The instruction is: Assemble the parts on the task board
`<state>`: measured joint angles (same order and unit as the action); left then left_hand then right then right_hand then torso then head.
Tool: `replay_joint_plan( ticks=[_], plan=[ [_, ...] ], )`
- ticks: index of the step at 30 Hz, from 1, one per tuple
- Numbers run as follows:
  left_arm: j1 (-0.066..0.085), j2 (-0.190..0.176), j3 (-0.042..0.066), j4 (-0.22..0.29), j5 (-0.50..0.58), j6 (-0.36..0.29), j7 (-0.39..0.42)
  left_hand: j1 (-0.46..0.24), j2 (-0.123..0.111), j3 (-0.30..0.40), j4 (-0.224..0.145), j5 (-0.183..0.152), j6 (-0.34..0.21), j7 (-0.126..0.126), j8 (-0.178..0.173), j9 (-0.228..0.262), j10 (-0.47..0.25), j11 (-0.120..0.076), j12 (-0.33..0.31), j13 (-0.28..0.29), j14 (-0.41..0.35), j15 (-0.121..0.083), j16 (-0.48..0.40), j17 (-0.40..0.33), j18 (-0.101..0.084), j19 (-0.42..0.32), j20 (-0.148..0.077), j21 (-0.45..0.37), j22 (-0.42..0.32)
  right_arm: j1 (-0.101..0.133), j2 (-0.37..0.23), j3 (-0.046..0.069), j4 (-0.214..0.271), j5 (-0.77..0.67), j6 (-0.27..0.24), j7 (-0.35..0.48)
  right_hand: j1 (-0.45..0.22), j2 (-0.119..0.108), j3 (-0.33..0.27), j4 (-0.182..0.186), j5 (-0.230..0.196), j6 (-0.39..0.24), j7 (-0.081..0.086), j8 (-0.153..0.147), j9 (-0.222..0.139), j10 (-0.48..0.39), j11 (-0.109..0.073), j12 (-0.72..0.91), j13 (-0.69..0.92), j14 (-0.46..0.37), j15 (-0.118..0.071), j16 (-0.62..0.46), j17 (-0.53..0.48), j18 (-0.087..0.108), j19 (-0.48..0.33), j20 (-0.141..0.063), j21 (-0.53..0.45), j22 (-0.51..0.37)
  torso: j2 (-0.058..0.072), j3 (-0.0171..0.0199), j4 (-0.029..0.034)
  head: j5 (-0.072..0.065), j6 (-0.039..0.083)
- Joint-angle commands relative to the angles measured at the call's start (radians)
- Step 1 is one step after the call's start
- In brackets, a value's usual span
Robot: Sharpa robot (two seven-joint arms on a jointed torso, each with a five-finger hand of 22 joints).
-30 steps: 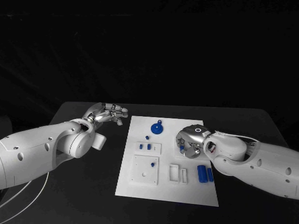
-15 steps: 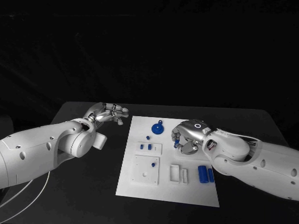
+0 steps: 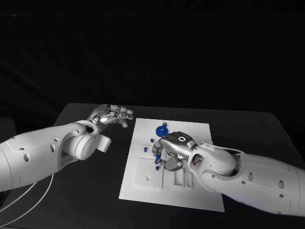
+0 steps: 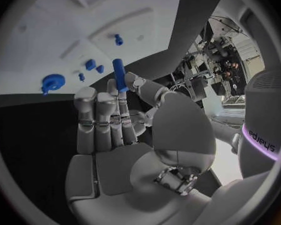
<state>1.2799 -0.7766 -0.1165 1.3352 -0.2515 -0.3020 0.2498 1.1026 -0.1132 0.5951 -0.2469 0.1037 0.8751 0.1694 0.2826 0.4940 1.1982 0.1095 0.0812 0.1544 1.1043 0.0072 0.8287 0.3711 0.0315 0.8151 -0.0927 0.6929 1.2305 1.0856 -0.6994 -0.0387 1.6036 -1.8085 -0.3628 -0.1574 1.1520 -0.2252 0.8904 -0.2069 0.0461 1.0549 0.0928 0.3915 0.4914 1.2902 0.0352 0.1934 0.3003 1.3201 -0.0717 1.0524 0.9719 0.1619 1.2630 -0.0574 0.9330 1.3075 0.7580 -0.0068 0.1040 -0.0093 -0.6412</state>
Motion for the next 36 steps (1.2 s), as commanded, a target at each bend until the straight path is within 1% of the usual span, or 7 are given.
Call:
replay_joint_plan(
  ticks=[1,4,8,10,15,25,36],
  plan=[
    [0.000,0.006,0.001,0.001,0.006,0.001,0.007,-0.003,0.007,-0.003,0.004,-0.001,-0.007,-0.003,0.006,-0.001,-0.005,0.004,-0.004,0.001,0.005,-0.001,-0.007,0.001,0.011,0.008,0.000,-0.006,0.002,-0.022,0.030,-0.008,-0.003,-0.006,-0.011,0.033,0.000,0.002,0.005,-0.002,0.003,0.004,0.001,0.006,0.002,0.030,-0.007,0.003,0.000,-0.007,-0.012,0.004,0.001,0.100,0.001,-0.006,0.004,0.018,0.001,-0.0009,0.0021,0.004,-0.001],
    [0.000,0.009,0.001,0.002,0.007,0.002,0.007,-0.003,0.007,-0.003,0.004,-0.001,-0.007,-0.003,0.006,-0.001,-0.005,0.004,-0.004,0.001,0.005,-0.001,-0.007,0.002,0.011,0.008,0.000,-0.006,0.002,-0.035,0.053,-0.023,-0.014,-0.022,-0.012,0.036,0.000,0.003,0.006,-0.003,0.003,0.004,0.001,0.005,0.002,0.030,-0.007,0.003,0.001,-0.007,-0.012,0.004,0.001,0.100,0.001,-0.006,0.004,0.017,0.000,-0.0007,0.0028,0.007,-0.002],
    [0.000,0.011,0.001,0.004,0.007,0.002,0.007,-0.003,0.007,-0.003,0.004,-0.001,-0.006,-0.003,0.006,-0.001,-0.005,0.004,-0.004,0.001,0.005,-0.001,-0.007,0.002,0.011,0.008,0.000,-0.006,0.002,-0.063,0.083,-0.035,-0.038,-0.056,-0.015,0.033,0.001,0.003,0.006,-0.004,0.003,0.004,0.001,0.005,0.002,0.030,-0.007,0.003,0.002,-0.007,-0.012,0.004,0.001,0.100,0.001,-0.007,0.004,0.017,0.001,-0.0011,0.0015,0.014,-0.004],
    [0.001,0.011,0.001,0.005,0.007,0.002,0.006,-0.003,0.007,-0.003,0.004,-0.001,-0.006,-0.003,0.006,-0.001,-0.005,0.004,-0.004,0.001,0.005,-0.001,-0.007,0.002,0.011,0.008,0.000,-0.007,0.002,-0.072,0.093,-0.037,-0.048,-0.064,-0.016,0.032,0.001,0.003,0.006,-0.004,0.003,0.004,0.001,0.005,0.002,0.030,-0.007,0.003,0.002,-0.007,-0.012,0.004,0.001,0.100,0.001,-0.007,0.004,0.017,0.001,-0.0013,0.0015,0.017,-0.005],
    [0.001,0.011,0.001,0.004,0.007,0.002,0.006,-0.003,0.007,-0.003,0.004,-0.001,-0.006,-0.003,0.006,-0.002,-0.005,0.004,-0.004,0.001,0.005,-0.001,-0.008,0.003,0.011,0.008,0.000,-0.007,0.002,-0.087,0.112,-0.038,-0.067,-0.074,-0.020,0.031,0.002,0.004,0.007,-0.006,0.003,0.004,0.001,0.005,0.003,0.030,-0.007,0.003,0.003,-0.006,-0.012,0.004,0.001,0.100,0.001,-0.007,0.004,0.017,0.001,0.0002,0.0016,0.022,-0.009],
    [0.001,0.010,0.001,0.005,0.007,0.003,0.005,-0.004,0.008,-0.004,0.005,-0.001,-0.007,-0.003,0.006,-0.002,-0.005,0.004,-0.004,0.001,0.006,-0.001,-0.008,0.003,0.011,0.008,0.001,-0.007,0.002,-0.092,0.119,-0.040,-0.085,-0.087,-0.021,0.023,0.002,0.004,0.007,-0.007,0.003,0.004,0.001,0.005,0.003,0.030,-0.008,0.003,0.004,-0.006,-0.012,0.004,0.001,0.100,0.002,-0.008,0.005,0.017,0.001,0.0010,-0.0007,0.029,-0.014],
    [0.001,0.009,0.001,0.003,0.007,0.003,0.005,-0.005,0.009,-0.004,0.006,-0.001,-0.007,-0.003,0.007,-0.002,-0.005,0.004,-0.004,0.001,0.006,-0.001,-0.009,0.004,0.011,0.008,0.001,-0.008,0.002,-0.093,0.109,-0.040,-0.079,-0.109,-0.047,0.006,0.003,0.004,0.008,-0.009,0.003,0.005,0.000,0.005,0.004,0.031,-0.008,0.004,0.007,-0.005,-0.012,0.005,0.002,0.100,0.003,-0.009,0.006,0.018,0.001,0.0015,-0.0003,0.029,-0.016]
  ],
)
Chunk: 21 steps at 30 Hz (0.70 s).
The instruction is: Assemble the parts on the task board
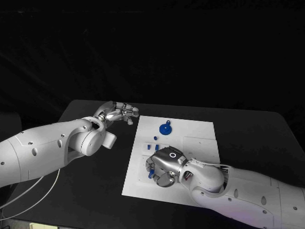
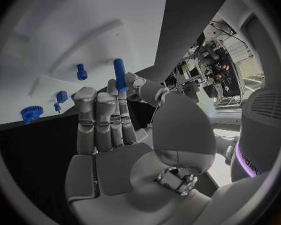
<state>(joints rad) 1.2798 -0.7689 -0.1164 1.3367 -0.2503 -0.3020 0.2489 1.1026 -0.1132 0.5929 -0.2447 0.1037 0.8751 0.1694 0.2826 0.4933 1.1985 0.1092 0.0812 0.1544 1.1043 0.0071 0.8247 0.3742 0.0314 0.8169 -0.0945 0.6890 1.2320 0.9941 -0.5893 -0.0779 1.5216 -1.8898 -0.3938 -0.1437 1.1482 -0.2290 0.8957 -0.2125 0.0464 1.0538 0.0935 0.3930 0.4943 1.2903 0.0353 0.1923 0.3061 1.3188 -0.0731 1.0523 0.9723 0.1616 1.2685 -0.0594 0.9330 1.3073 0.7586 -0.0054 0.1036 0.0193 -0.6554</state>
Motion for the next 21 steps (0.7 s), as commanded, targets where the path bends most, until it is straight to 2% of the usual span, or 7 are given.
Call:
replay_joint_plan(
  ticks=[1,13,16,21],
  plan=[
    [0.001,0.001,0.001,0.001,0.006,0.003,0.006,-0.005,0.009,-0.002,0.004,-0.001,-0.007,-0.003,0.007,-0.001,-0.006,0.005,-0.004,0.001,0.006,-0.001,-0.005,0.001,0.011,0.007,0.002,-0.004,0.001,-0.001,-0.001,0.000,0.004,-0.030,-0.018,-0.010,0.007,0.008,0.003,-0.004,0.002,0.007,-0.001,0.004,0.002,0.031,-0.008,0.005,0.001,-0.004,-0.011,0.005,0.001,0.100,-0.003,-0.007,0.006,0.018,0.000,0.0000,0.0000,0.001,-0.001],
    [0.000,0.001,0.001,0.001,0.006,0.004,0.006,-0.005,0.009,-0.002,0.004,-0.001,-0.007,-0.003,0.007,-0.002,-0.006,0.005,-0.004,0.001,0.006,-0.001,-0.006,0.002,0.011,0.007,0.002,-0.005,0.001,-0.001,-0.003,0.000,-0.003,-0.058,-0.002,-0.026,0.007,0.008,0.004,-0.006,0.002,0.007,-0.001,0.004,0.002,0.031,-0.008,0.005,0.004,-0.003,-0.011,0.005,0.001,0.100,-0.002,-0.008,0.006,0.018,0.000,-0.0010,0.0004,0.003,-0.003],
    [0.000,0.000,0.001,0.001,0.006,0.004,0.006,-0.006,0.009,-0.002,0.004,-0.001,-0.007,-0.003,0.007,-0.002,-0.006,0.005,-0.004,0.001,0.006,-0.001,-0.006,0.003,0.011,0.007,0.002,-0.005,0.001,-0.001,-0.002,0.000,-0.007,-0.066,0.031,-0.035,0.007,0.008,0.004,-0.006,0.002,0.008,-0.001,0.004,0.003,0.031,-0.008,0.005,0.004,-0.003,-0.011,0.006,0.002,0.100,-0.002,-0.008,0.007,0.018,0.000,-0.0012,0.0002,0.003,-0.003],
    [0.000,0.000,0.001,0.001,0.006,0.003,0.006,-0.006,0.009,-0.002,0.004,-0.001,-0.007,-0.003,0.007,-0.002,-0.006,0.005,-0.004,0.001,0.006,-0.001,-0.007,0.003,0.011,0.007,0.002,-0.005,0.002,-0.001,-0.002,0.000,-0.010,-0.066,0.052,-0.036,0.007,0.008,0.004,-0.006,0.002,0.008,-0.001,0.003,0.003,0.031,-0.008,0.005,0.005,-0.003,-0.011,0.006,0.002,0.100,-0.001,-0.008,0.007,0.018,0.000,-0.0016,0.0012,0.004,-0.006]
  ],
)
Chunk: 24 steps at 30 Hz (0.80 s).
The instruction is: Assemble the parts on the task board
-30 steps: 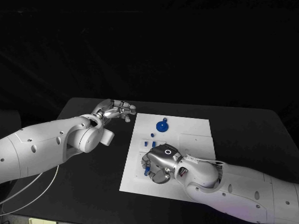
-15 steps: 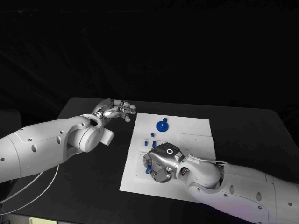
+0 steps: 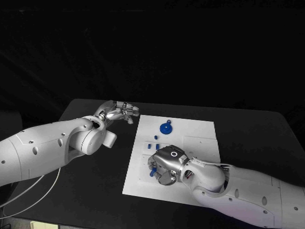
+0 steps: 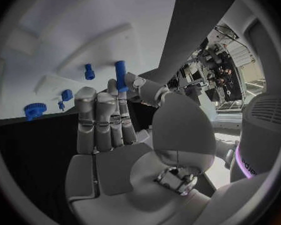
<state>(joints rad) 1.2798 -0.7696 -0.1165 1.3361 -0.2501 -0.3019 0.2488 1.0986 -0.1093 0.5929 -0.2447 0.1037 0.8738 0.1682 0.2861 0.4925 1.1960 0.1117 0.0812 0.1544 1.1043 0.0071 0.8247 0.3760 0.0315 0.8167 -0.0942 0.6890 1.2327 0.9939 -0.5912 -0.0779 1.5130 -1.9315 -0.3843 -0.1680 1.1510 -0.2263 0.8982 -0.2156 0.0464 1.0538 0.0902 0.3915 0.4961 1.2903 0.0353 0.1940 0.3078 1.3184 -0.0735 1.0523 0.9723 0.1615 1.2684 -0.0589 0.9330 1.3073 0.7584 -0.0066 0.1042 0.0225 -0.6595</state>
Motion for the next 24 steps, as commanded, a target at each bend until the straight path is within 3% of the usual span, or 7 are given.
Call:
replay_joint_plan(
  ticks=[1,13,24],
  plan=[
    [0.000,0.001,0.001,0.001,0.005,0.003,0.006,-0.002,0.005,-0.002,0.004,-0.001,-0.006,-0.002,0.004,-0.001,-0.003,0.002,-0.004,0.001,0.006,-0.001,-0.007,0.001,0.011,0.007,0.002,-0.005,0.001,-0.001,0.000,0.000,-0.001,-0.024,0.043,-0.011,0.004,0.006,0.002,-0.003,0.002,0.007,0.002,0.005,0.001,0.031,-0.008,0.003,0.003,-0.003,-0.011,0.006,0.002,0.100,-0.001,-0.009,0.007,0.018,0.000,-0.0003,0.0004,0.000,-0.002],
    [0.000,0.002,0.001,0.001,0.005,0.004,0.006,-0.002,0.006,-0.002,0.004,-0.001,-0.006,-0.002,0.004,-0.001,-0.003,0.002,-0.004,0.001,0.006,-0.001,-0.008,0.002,0.011,0.007,0.002,-0.006,0.001,-0.001,0.021,-0.001,-0.012,-0.020,0.051,-0.004,0.003,0.005,0.002,-0.003,0.002,0.007,0.002,0.004,0.002,0.030,-0.008,0.003,0.005,-0.003,-0.011,0.006,0.002,0.100,-0.001,-0.009,0.007,0.018,0.000,-0.0001,0.0005,0.001,-0.004],
    [0.000,0.003,0.001,0.000,0.005,0.004,0.006,-0.002,0.006,-0.002,0.005,-0.001,-0.006,-0.002,0.004,-0.001,-0.003,0.002,-0.004,0.001,0.007,-0.001,-0.009,0.003,0.011,0.008,0.002,-0.007,0.002,-0.001,0.033,-0.010,-0.017,0.009,0.069,0.011,0.000,0.005,0.001,-0.003,0.002,0.007,0.003,0.003,0.002,0.029,-0.008,0.002,0.006,-0.003,-0.010,0.006,0.002,0.100,-0.002,-0.009,0.007,0.018,0.000,0.0001,0.0003,0.000,-0.005]
  ],
)
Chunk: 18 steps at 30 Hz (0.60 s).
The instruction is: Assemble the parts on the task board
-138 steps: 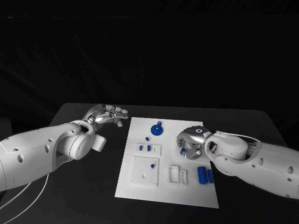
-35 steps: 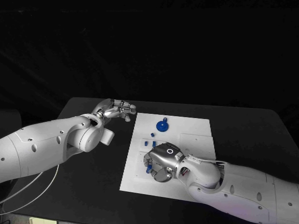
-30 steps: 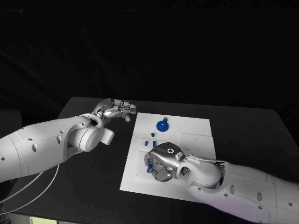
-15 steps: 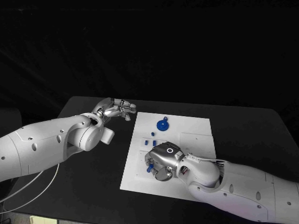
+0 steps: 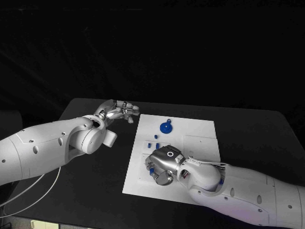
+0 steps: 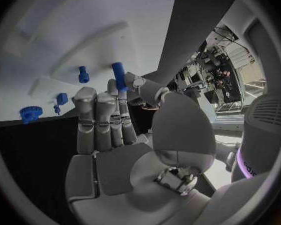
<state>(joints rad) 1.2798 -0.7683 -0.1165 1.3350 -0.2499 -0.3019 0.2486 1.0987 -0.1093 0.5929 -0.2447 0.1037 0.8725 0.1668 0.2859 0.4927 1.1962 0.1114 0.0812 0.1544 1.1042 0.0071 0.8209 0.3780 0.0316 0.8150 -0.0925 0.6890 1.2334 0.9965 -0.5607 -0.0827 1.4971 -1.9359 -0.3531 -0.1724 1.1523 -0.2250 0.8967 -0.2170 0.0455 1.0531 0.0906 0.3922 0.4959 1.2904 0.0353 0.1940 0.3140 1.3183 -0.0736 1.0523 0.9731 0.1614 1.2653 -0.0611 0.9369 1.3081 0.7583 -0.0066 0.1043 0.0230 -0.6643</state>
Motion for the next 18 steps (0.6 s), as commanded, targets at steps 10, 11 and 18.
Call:
replay_joint_plan(
  ticks=[10,11,18],
  plan=[
    [0.001,0.001,0.001,0.001,0.005,0.005,0.004,-0.002,0.006,-0.002,0.005,-0.001,-0.005,-0.001,0.005,-0.002,-0.004,0.002,-0.004,0.001,0.007,-0.001,-0.006,0.002,0.011,0.009,0.000,-0.007,0.001,-0.003,0.005,-0.016,-0.017,0.055,0.036,0.022,-0.049,-0.055,-0.016,0.028,0.015,-0.027,0.018,-0.027,-0.006,-0.013,0.009,-0.028,0.003,-0.003,0.006,0.000,-0.004,0.100,-0.002,0.001,0.001,0.016,0.000,0.0007,-0.0001,0.001,-0.003],
    [0.001,0.000,0.001,0.001,0.005,0.005,0.004,-0.002,0.006,-0.003,0.005,-0.001,-0.005,-0.001,0.005,-0.002,-0.004,0.002,-0.004,0.001,0.007,-0.001,-0.006,0.002,0.011,0.009,0.000,-0.007,0.001,-0.003,0.005,-0.016,-0.018,0.059,0.032,0.022,-0.052,-0.061,-0.020,0.030,0.014,-0.036,0.022,-0.034,-0.009,-0.024,0.013,-0.035,0.001,-0.003,0.009,0.000,-0.005,0.100,-0.002,0.001,0.000,0.016,0.000,0.0007,-0.0005,0.001,-0.003],
    [0.001,0.000,0.001,0.001,0.005,0.005,0.003,-0.003,0.005,-0.003,0.005,-0.001,-0.006,0.000,0.005,-0.002,-0.004,0.003,-0.004,0.001,0.007,-0.001,-0.006,0.003,0.011,0.010,0.001,-0.007,0.002,-0.003,0.002,-0.016,-0.020,0.089,0.009,0.034,-0.092,-0.071,-0.110,0.006,0.018,-0.100,0.051,-0.073,-0.025,-0.089,0.037,-0.076,-0.008,-0.006,0.034,0.002,-0.005,0.100,-0.008,0.001,-0.002,0.016,0.000,0.0005,-0.0013,0.000,-0.003]
  ],
)
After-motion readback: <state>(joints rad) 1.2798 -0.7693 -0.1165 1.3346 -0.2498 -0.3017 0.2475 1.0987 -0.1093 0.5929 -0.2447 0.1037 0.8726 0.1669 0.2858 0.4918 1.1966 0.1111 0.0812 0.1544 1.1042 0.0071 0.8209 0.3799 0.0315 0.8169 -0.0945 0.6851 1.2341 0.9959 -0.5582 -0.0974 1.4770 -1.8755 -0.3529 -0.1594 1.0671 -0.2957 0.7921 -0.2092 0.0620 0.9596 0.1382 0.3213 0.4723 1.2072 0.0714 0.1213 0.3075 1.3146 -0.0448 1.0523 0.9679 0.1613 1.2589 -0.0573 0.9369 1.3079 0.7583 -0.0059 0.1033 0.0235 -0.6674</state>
